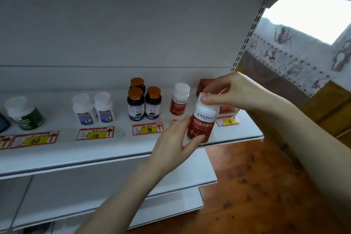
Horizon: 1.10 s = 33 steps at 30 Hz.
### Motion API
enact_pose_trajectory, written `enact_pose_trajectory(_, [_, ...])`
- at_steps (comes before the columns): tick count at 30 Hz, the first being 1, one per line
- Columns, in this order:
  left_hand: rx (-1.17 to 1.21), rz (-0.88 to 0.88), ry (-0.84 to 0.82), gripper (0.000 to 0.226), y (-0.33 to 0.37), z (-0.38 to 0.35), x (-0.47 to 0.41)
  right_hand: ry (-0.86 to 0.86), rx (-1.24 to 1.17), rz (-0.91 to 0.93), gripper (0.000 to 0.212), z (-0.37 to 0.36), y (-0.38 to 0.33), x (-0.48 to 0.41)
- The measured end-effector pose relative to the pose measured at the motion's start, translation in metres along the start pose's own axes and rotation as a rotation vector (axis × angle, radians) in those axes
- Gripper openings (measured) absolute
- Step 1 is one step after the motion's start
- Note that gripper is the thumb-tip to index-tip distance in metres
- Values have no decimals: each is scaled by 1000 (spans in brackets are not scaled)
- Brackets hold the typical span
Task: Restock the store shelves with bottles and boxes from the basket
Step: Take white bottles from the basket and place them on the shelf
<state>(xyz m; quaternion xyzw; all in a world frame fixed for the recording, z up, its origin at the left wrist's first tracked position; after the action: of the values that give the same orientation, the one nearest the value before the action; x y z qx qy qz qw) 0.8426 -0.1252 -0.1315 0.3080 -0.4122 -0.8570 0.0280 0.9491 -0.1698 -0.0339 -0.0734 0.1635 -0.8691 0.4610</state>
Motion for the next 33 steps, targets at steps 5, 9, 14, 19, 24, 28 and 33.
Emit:
enact_pose_trajectory(5, [-614, -22, 45, 46, -44, -38, 24, 109, 68, -10, 32, 8, 26, -32])
enact_pose_trajectory(9, [-709, 80, -36, 60, -68, -58, 33, 117, 92, -21, 38, -6, 45, -63])
enact_pose_trajectory(14, [-747, 100, 20, 55, -68, -57, 30, 30, 77, 2, 42, -41, 61, -91])
enact_pose_trajectory(19, [-737, 112, -5, 56, -72, -57, 31, 5, 45, -1, 42, -58, 68, -103])
enact_pose_trajectory(24, [-728, 147, -21, 54, -75, -58, 30, 2, 19, 24, 43, -59, 64, -104])
enact_pose_trajectory(28, [-725, 149, -5, 54, -73, -58, 30, -6, 17, 21, 44, -59, 66, -104])
enact_pose_trajectory(33, [-754, 159, -56, 47, -73, -58, 29, -34, 44, 26, 46, -60, 68, -105])
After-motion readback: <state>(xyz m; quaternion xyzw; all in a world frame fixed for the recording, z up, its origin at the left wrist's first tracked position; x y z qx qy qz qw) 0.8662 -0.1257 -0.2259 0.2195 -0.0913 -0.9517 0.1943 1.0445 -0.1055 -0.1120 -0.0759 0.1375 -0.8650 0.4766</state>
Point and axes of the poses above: each hand's wrist, its own x-axis away from the middle knuckle, its own z-axis out of the back of the hand, y = z × x, the point moved 10 cm from there along -x, towards the middle knuckle, and after that the axes turned 9 degrees about x, right-handed, at the moved point
